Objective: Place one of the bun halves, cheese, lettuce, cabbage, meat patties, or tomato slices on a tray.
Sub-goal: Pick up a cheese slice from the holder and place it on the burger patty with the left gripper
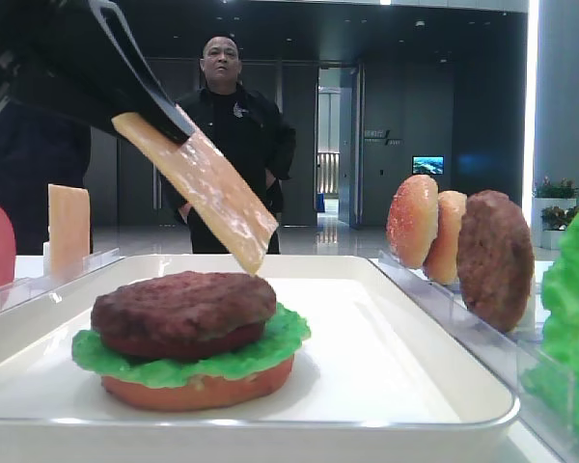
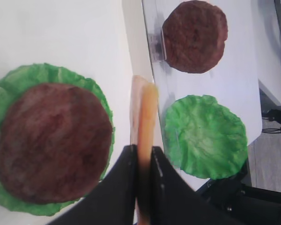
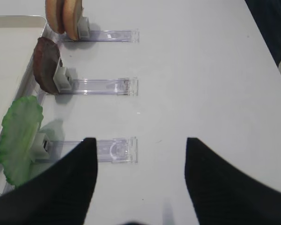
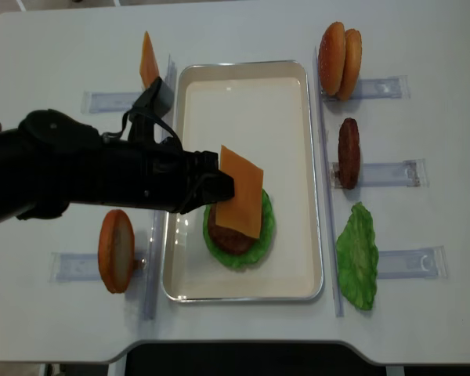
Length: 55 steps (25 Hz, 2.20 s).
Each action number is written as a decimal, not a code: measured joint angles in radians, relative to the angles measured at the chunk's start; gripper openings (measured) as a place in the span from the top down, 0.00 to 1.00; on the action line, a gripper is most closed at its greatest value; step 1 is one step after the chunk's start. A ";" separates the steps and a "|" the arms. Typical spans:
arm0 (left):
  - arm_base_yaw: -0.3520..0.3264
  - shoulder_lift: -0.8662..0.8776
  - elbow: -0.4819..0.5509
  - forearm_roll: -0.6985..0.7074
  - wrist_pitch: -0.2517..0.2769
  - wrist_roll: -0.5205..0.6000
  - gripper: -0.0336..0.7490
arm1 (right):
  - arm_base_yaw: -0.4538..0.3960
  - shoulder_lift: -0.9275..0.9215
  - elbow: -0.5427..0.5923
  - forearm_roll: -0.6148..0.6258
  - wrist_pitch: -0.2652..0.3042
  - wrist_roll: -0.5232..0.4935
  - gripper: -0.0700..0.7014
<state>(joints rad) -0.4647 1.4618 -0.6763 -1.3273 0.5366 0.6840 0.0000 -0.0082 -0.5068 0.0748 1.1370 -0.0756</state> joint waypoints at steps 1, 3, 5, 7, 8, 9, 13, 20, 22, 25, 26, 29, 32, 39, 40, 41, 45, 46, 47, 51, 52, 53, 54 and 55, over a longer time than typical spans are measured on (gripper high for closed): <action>0.000 0.000 0.000 -0.018 0.003 0.014 0.92 | 0.000 0.000 0.000 0.000 0.000 0.000 0.39; 0.000 0.007 0.000 -0.053 0.015 0.046 0.92 | 0.000 0.000 0.000 0.000 0.000 0.000 0.39; -0.003 0.022 0.000 -0.068 0.022 0.062 0.92 | 0.000 0.000 0.000 0.000 0.000 0.000 0.39; -0.005 0.042 0.000 -0.084 0.024 0.082 0.92 | 0.000 0.000 0.000 0.000 0.000 0.000 0.39; -0.007 0.051 0.000 -0.095 0.024 0.094 0.92 | 0.000 0.000 0.000 0.000 0.000 0.000 0.39; -0.007 0.058 0.000 -0.098 0.025 0.099 0.92 | 0.000 0.000 0.000 0.000 0.000 0.000 0.39; -0.007 0.078 0.000 -0.108 0.027 0.123 0.91 | 0.000 0.000 0.000 0.000 0.000 0.000 0.39; -0.007 0.093 0.000 -0.112 0.023 0.138 0.91 | 0.000 0.000 0.000 0.000 0.000 0.000 0.39; -0.007 0.094 0.000 -0.110 0.018 0.139 0.91 | 0.000 0.000 0.000 0.000 0.000 0.000 0.39; -0.007 0.094 0.000 -0.099 0.014 0.139 0.91 | 0.000 0.000 0.000 0.000 0.000 0.000 0.39; -0.007 0.094 0.000 -0.093 0.011 0.139 0.91 | 0.000 0.000 0.000 0.000 0.000 0.000 0.39; -0.007 0.094 0.000 -0.081 0.006 0.139 0.91 | 0.000 0.000 0.000 0.000 0.000 0.000 0.39; -0.007 0.094 0.000 -0.076 -0.002 0.139 0.91 | 0.000 0.000 0.000 0.000 0.000 0.000 0.39; -0.007 0.099 0.000 -0.065 -0.004 0.139 0.91 | 0.000 0.000 0.000 0.000 0.000 0.000 0.39; -0.007 0.103 0.000 -0.065 -0.004 0.139 0.91 | 0.000 0.000 0.000 0.000 0.000 0.000 0.39; -0.007 0.107 0.000 -0.064 -0.004 0.139 0.91 | 0.000 0.000 0.000 0.000 0.000 0.000 0.39; -0.007 0.115 0.000 -0.043 -0.013 0.120 0.91 | 0.000 0.000 0.000 0.000 0.000 0.000 0.39; -0.007 0.116 0.000 -0.038 -0.016 0.116 0.91 | 0.000 0.000 0.000 0.000 0.000 0.000 0.39; -0.007 0.116 0.000 -0.036 -0.020 0.115 0.91 | 0.000 0.000 0.000 0.000 0.000 0.000 0.39; -0.007 0.116 0.000 -0.024 -0.031 0.112 0.91 | 0.000 0.000 0.000 0.000 0.000 0.000 0.39; -0.007 0.116 0.000 -0.019 -0.034 0.110 0.91 | 0.000 0.000 0.000 0.000 0.000 0.000 0.39; -0.007 0.116 0.000 -0.012 -0.036 0.103 0.91 | 0.000 0.000 0.000 0.000 0.000 0.000 0.39; -0.007 0.116 0.000 -0.005 -0.039 0.097 0.91 | 0.000 0.000 0.000 0.000 0.000 0.000 0.39; -0.007 0.116 0.000 0.004 -0.043 0.091 0.91 | 0.000 0.000 0.000 0.000 0.000 0.000 0.39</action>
<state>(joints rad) -0.4713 1.5779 -0.6763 -1.3231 0.4939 0.7752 0.0000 -0.0082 -0.5068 0.0748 1.1370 -0.0756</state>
